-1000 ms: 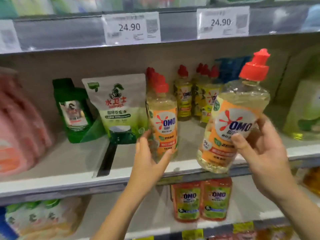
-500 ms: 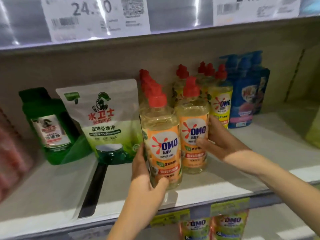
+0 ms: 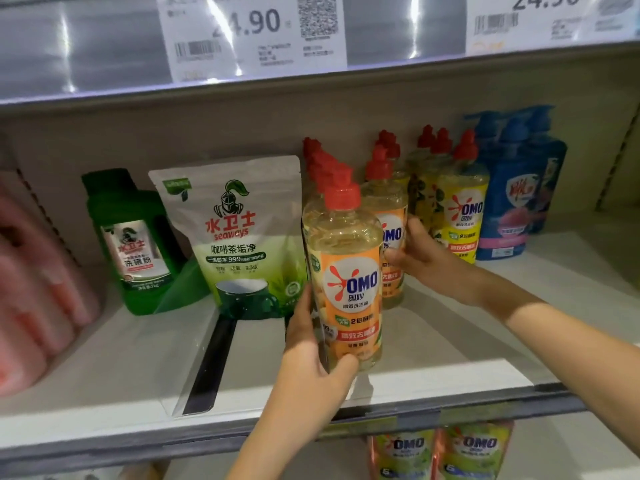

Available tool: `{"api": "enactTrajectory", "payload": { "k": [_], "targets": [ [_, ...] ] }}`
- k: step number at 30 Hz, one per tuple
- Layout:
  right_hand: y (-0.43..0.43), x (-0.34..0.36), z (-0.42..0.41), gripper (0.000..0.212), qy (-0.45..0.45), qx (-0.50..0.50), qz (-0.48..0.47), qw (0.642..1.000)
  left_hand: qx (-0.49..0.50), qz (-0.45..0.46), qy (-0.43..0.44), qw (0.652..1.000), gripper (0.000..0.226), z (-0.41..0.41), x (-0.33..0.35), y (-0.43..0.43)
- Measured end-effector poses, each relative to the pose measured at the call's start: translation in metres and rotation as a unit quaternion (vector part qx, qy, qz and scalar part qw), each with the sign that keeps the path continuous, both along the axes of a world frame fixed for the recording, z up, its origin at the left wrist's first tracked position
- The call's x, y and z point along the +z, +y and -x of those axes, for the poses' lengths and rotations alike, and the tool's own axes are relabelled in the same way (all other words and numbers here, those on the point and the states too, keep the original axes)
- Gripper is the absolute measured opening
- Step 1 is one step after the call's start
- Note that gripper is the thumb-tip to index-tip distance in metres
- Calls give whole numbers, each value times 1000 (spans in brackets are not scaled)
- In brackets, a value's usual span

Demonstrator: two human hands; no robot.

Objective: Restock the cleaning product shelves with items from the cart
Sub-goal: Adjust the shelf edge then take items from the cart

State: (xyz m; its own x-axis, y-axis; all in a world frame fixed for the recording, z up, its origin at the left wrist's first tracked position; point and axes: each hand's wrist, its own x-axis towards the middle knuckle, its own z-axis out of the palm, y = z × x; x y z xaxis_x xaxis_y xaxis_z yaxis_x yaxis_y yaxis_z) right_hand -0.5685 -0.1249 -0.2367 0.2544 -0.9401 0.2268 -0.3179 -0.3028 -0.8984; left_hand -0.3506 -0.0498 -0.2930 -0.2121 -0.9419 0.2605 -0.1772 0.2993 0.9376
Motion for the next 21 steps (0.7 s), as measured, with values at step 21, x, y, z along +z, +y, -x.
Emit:
{"api": "enactTrajectory", "payload": {
  "k": [21],
  "targets": [
    [186, 0, -75, 8, -195, -95, 79, 973, 105, 179, 21, 978, 18, -25, 27, 96]
  ]
}}
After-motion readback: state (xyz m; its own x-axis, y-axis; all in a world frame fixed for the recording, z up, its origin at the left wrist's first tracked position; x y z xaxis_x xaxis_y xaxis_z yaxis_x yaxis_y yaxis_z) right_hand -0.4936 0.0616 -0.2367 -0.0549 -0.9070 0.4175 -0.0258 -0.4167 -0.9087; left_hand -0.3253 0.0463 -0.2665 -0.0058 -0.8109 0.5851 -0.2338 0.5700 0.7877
